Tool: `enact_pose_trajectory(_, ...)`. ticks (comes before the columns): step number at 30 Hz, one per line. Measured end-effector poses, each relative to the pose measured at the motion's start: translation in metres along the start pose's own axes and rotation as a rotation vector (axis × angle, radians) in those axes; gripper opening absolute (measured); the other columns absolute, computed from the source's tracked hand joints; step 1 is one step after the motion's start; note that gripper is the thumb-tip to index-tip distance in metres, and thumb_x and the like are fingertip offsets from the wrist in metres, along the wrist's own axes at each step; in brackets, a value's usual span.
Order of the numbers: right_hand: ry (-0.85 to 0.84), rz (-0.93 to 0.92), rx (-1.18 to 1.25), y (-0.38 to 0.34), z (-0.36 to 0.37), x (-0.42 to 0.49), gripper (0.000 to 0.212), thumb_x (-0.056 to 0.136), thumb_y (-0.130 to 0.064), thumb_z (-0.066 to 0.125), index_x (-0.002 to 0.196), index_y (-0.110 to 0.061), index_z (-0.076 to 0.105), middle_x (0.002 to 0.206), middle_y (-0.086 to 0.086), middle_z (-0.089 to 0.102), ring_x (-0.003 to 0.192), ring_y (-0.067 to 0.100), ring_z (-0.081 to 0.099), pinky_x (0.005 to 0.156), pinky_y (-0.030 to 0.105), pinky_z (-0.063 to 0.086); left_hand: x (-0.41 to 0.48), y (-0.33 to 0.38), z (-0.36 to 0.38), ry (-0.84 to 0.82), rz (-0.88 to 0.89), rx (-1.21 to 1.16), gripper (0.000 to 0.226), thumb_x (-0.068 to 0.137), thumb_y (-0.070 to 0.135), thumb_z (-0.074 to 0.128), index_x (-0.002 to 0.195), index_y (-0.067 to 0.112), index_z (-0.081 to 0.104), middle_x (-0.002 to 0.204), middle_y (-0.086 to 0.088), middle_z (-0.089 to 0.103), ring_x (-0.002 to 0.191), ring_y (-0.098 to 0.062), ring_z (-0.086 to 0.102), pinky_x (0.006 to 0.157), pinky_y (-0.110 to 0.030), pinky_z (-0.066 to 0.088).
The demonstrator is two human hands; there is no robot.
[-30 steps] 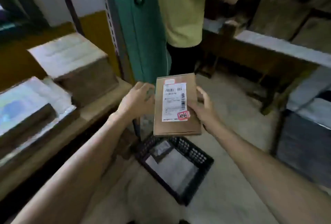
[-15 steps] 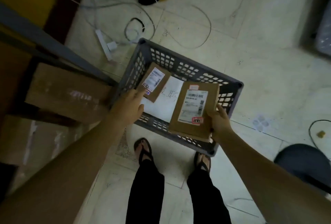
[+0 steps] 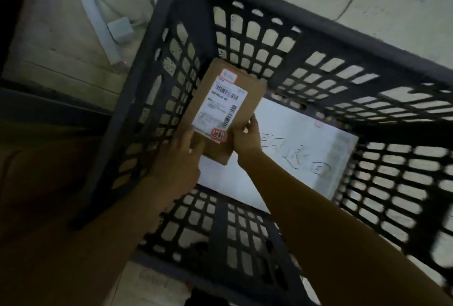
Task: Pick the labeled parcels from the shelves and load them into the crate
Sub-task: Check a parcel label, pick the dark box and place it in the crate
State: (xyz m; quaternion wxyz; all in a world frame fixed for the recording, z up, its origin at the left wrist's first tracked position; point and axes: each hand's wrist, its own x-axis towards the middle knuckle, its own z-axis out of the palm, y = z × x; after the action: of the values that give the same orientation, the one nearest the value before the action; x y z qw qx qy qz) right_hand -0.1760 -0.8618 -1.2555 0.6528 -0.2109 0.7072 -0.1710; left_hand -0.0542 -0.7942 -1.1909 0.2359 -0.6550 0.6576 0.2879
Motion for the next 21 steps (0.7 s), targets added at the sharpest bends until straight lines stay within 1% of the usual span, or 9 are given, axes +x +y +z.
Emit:
enact_pose_trajectory(3, 0.011, -0.057, -0.116, 0.006, 0.008, 0.014, 0.060, 0.096, -0.018, 0.043, 0.147, -0.027, 0.013, 0.136, 0.009, 0.048, 0.121, 0.027, 0.050, 0.099, 0.049, 0.045, 0.017, 0.001, 0.012, -0.134, 0.012, 0.070, 0.067, 0.092, 0.024, 0.046, 0.146, 0.022, 0.006, 0.155, -0.009, -0.009, 0.142, -0.031, 0.006, 0.115, -0.045, 0.018)
enact_pose_trajectory(4, -0.005, -0.077, -0.162, 0.008, 0.004, 0.015, 0.061, 0.096, -0.020, 0.044, 0.147, -0.028, 0.011, 0.136, 0.008, 0.048, 0.121, 0.027, 0.050, 0.098, 0.044, 0.046, 0.019, 0.001, 0.015, -0.146, 0.021, 0.103, 0.071, 0.092, 0.024, 0.047, 0.147, 0.021, 0.003, 0.155, -0.011, -0.009, 0.141, -0.032, 0.006, 0.115, -0.045, 0.017)
enact_pose_trajectory(7, -0.076, -0.132, -0.351, 0.011, -0.024, 0.012, 0.066, 0.096, -0.029, 0.045, 0.148, -0.026, 0.005, 0.146, 0.007, 0.038, 0.116, 0.022, 0.051, 0.081, 0.016, 0.045, 0.015, 0.003, 0.021, -0.139, 0.027, 0.195, 0.076, 0.091, 0.022, 0.047, 0.147, 0.018, -0.004, 0.154, -0.015, -0.011, 0.141, -0.034, 0.006, 0.115, -0.046, 0.016)
enact_pose_trajectory(8, -0.087, -0.156, -0.435, 0.010, -0.034, 0.006, 0.067, 0.096, -0.032, 0.045, 0.148, -0.025, 0.003, 0.149, 0.008, 0.033, 0.118, 0.021, 0.049, 0.083, 0.014, 0.044, 0.010, 0.003, 0.021, -0.125, 0.024, 0.177, 0.075, 0.092, 0.021, 0.046, 0.147, 0.017, -0.004, 0.155, -0.015, -0.011, 0.141, -0.033, 0.006, 0.115, -0.045, 0.014)
enact_pose_trajectory(10, -0.099, -0.249, -0.695, 0.007, -0.054, -0.016, 0.066, 0.096, -0.037, 0.043, 0.148, -0.025, 0.004, 0.154, 0.006, 0.023, 0.133, 0.025, 0.037, 0.105, 0.032, 0.036, -0.003, 0.006, 0.013, -0.067, 0.014, 0.058, 0.072, 0.092, 0.018, 0.046, 0.147, 0.015, 0.000, 0.155, -0.013, -0.006, 0.142, -0.030, 0.007, 0.115, -0.043, 0.012)
enact_pose_trajectory(11, -0.114, -0.314, -0.835, 0.005, -0.066, -0.031, 0.064, 0.096, -0.037, 0.042, 0.148, -0.026, 0.006, 0.155, 0.005, 0.021, 0.137, 0.026, 0.031, 0.109, 0.038, 0.030, -0.014, 0.009, 0.006, -0.019, 0.014, -0.016, 0.070, 0.092, 0.017, 0.046, 0.147, 0.013, 0.004, 0.155, -0.013, 0.000, 0.141, -0.031, 0.011, 0.115, -0.042, 0.015)
enact_pose_trajectory(14, -0.220, -0.526, -1.148, -0.006, -0.103, -0.100, 0.058, 0.097, -0.035, 0.040, 0.148, -0.026, 0.013, 0.154, 0.002, 0.025, 0.137, 0.025, 0.030, 0.111, 0.038, 0.026, -0.056, 0.022, -0.026, 0.140, 0.066, -0.148, 0.061, 0.090, 0.014, 0.049, 0.144, 0.007, 0.021, 0.152, -0.014, 0.019, 0.134, -0.033, 0.027, 0.107, -0.042, 0.029)
enact_pose_trajectory(16, -0.314, -0.648, -1.303, -0.027, -0.125, -0.151, 0.056, 0.096, -0.035, 0.040, 0.147, -0.026, 0.018, 0.153, 0.001, 0.027, 0.137, 0.025, 0.032, 0.112, 0.038, 0.026, -0.090, 0.032, -0.057, 0.203, 0.085, -0.195, 0.055, 0.090, 0.015, 0.050, 0.141, 0.006, 0.030, 0.148, -0.015, 0.028, 0.130, -0.035, 0.034, 0.103, -0.044, 0.033)
enact_pose_trajectory(21, -0.424, -0.914, -1.483, -0.111, -0.161, -0.292, 0.050, 0.097, -0.037, 0.038, 0.144, -0.022, 0.031, 0.149, 0.003, 0.035, 0.131, 0.025, 0.038, 0.109, 0.037, 0.028, -0.196, 0.058, -0.160, 0.397, 0.040, -0.324, 0.035, 0.091, 0.015, 0.049, 0.124, 0.001, 0.051, 0.130, -0.019, 0.050, 0.113, -0.037, 0.050, 0.092, -0.045, 0.042)
